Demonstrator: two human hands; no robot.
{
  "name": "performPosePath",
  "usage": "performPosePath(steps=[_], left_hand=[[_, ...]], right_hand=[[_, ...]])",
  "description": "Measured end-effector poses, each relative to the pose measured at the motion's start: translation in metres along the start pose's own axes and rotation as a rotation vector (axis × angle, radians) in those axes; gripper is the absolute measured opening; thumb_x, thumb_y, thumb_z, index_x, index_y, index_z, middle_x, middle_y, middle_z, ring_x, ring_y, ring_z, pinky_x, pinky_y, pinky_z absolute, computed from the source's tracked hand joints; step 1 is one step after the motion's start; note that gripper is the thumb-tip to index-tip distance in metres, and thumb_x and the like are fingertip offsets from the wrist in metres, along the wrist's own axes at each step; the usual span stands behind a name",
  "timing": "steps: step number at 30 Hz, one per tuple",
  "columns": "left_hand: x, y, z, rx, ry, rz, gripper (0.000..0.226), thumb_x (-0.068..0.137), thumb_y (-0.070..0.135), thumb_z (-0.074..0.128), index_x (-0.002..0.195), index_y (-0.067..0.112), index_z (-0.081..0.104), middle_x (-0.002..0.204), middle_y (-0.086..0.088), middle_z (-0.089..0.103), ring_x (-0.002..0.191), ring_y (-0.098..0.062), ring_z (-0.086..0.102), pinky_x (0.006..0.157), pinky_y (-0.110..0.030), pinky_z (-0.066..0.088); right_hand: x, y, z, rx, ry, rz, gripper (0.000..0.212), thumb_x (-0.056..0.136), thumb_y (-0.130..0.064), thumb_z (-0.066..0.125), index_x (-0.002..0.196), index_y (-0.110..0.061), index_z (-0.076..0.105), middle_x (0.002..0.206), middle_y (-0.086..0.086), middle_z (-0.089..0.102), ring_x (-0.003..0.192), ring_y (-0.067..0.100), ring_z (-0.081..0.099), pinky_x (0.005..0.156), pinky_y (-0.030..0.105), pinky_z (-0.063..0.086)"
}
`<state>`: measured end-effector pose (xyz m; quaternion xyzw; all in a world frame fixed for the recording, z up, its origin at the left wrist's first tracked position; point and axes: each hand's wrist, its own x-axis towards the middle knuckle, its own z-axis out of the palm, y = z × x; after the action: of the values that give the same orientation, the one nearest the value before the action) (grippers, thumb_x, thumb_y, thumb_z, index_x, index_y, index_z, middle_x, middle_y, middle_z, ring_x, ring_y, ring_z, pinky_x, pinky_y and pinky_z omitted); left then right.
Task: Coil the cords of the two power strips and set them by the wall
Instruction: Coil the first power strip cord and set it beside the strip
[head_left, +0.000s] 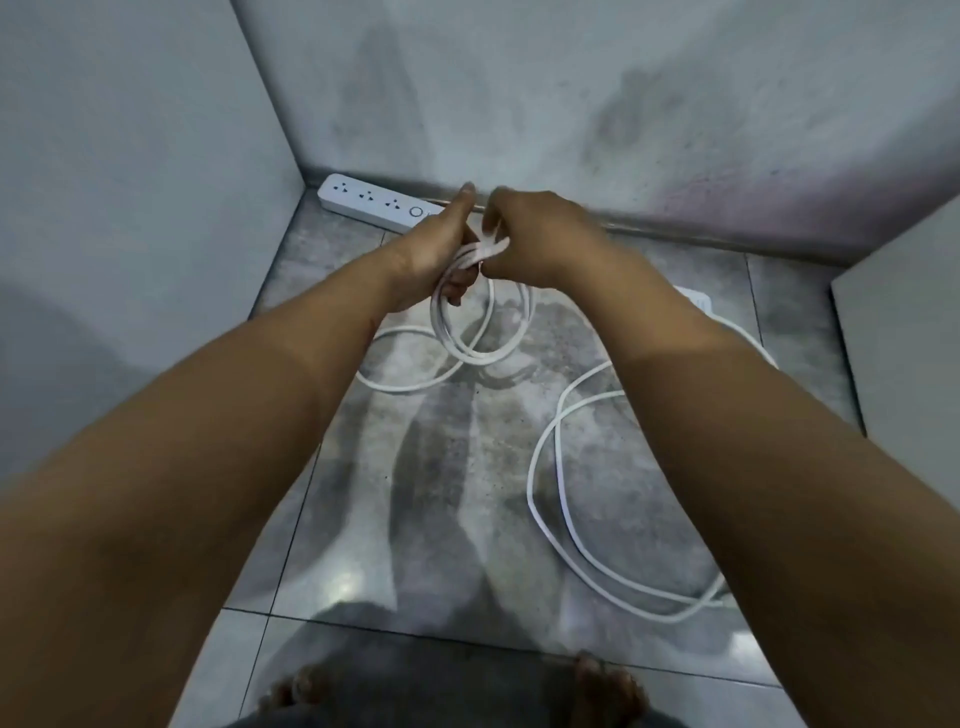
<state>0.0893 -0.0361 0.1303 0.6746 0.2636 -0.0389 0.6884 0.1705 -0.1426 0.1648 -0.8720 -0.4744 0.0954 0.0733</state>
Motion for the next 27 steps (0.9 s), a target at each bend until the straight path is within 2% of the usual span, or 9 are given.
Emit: performPosePath(steps=[3, 6, 9, 11, 16, 19, 22, 24, 27], left_hand=[[0.008, -0.005, 0.003, -0.028, 0.029, 0.035, 0.062, 0.100, 0.058, 0.017, 0.076, 0.008, 0.044, 0.045, -0.008, 0.045, 0.045, -0.022, 0.037, 0.048, -0.028, 0.034], [0.014, -0.003, 0.001, -0.085, 0.079, 0.057, 0.062, 0.097, 0.063, 0.020, 0.086, 0.009, 0.048, 0.053, -0.012, 0.056, 0.049, -0.024, 0.050, 0.050, -0.029, 0.044], [0.020, -0.010, -0.016, 0.009, 0.150, 0.014, 0.077, 0.094, 0.069, 0.015, 0.073, 0.013, 0.063, 0.064, -0.010, 0.061, 0.058, -0.021, 0.056, 0.064, -0.030, 0.049], [0.020, -0.029, -0.029, 0.141, 0.169, -0.032, 0.084, 0.092, 0.071, 0.010, 0.071, 0.015, 0.068, 0.070, -0.007, 0.064, 0.067, -0.020, 0.059, 0.078, -0.035, 0.049], [0.017, -0.077, -0.027, 0.142, 0.187, -0.078, 0.076, 0.093, 0.070, 0.011, 0.074, 0.016, 0.060, 0.078, -0.004, 0.064, 0.078, -0.018, 0.058, 0.089, -0.037, 0.040], [0.021, -0.084, -0.009, 0.049, 0.218, -0.048, 0.065, 0.092, 0.070, 0.021, 0.084, 0.015, 0.056, 0.074, 0.000, 0.058, 0.076, -0.015, 0.057, 0.087, -0.035, 0.041], [0.027, -0.083, 0.009, -0.157, 0.293, -0.025, 0.056, 0.090, 0.061, 0.047, 0.112, 0.010, 0.054, 0.086, 0.001, 0.063, 0.086, -0.017, 0.063, 0.092, -0.039, 0.046], [0.026, -0.082, 0.017, -0.289, 0.351, -0.032, 0.034, 0.098, 0.039, 0.051, 0.114, 0.009, 0.047, 0.084, 0.000, 0.063, 0.075, -0.016, 0.066, 0.079, -0.036, 0.053], [0.024, -0.078, 0.018, -0.573, 0.370, -0.023, 0.009, 0.101, 0.018, 0.048, 0.096, 0.013, 0.043, 0.062, 0.000, 0.049, 0.046, -0.010, 0.055, 0.054, -0.027, 0.053]], right_hand=[[0.000, 0.010, 0.004, -0.006, -0.038, -0.012, 0.027, 0.084, -0.043, 0.060, 0.096, -0.020, 0.065, 0.105, 0.007, 0.068, 0.098, 0.028, 0.060, 0.070, 0.031, 0.038], [0.004, 0.023, 0.022, 0.080, 0.025, 0.053, 0.024, 0.088, -0.045, 0.052, 0.090, -0.022, 0.062, 0.099, 0.008, 0.068, 0.093, 0.030, 0.061, 0.069, 0.032, 0.039], [0.003, 0.036, 0.039, 0.471, 0.116, 0.243, 0.018, 0.082, -0.039, 0.049, 0.082, -0.024, 0.059, 0.083, 0.002, 0.070, 0.082, 0.027, 0.066, 0.073, 0.040, 0.055], [0.004, 0.041, 0.047, 0.793, 0.194, 0.376, 0.014, 0.087, -0.030, 0.050, 0.081, -0.023, 0.061, 0.074, -0.002, 0.067, 0.072, 0.021, 0.065, 0.067, 0.039, 0.059], [-0.001, 0.040, 0.063, 1.279, 0.283, 0.630, 0.010, 0.093, -0.018, 0.047, 0.090, -0.015, 0.057, 0.071, 0.000, 0.060, 0.058, 0.015, 0.060, 0.062, 0.035, 0.060], [-0.010, 0.034, 0.086, 1.343, 0.280, 0.719, 0.007, 0.096, -0.019, 0.043, 0.097, -0.016, 0.050, 0.078, 0.003, 0.060, 0.067, 0.019, 0.062, 0.066, 0.039, 0.059], [-0.017, 0.023, 0.106, 1.359, 0.222, 0.771, 0.013, 0.098, -0.024, 0.039, 0.107, -0.021, 0.046, 0.096, 0.008, 0.066, 0.085, 0.025, 0.068, 0.064, 0.039, 0.057], [-0.021, 0.016, 0.115, 1.387, 0.155, 0.816, 0.017, 0.099, -0.026, 0.038, 0.113, -0.023, 0.046, 0.099, 0.006, 0.065, 0.087, 0.026, 0.067, 0.069, 0.038, 0.051], [-0.028, 0.012, 0.116, 1.406, 0.042, 0.819, 0.012, 0.100, -0.022, 0.040, 0.099, -0.022, 0.052, 0.086, 0.006, 0.062, 0.076, 0.022, 0.061, 0.064, 0.032, 0.042]])
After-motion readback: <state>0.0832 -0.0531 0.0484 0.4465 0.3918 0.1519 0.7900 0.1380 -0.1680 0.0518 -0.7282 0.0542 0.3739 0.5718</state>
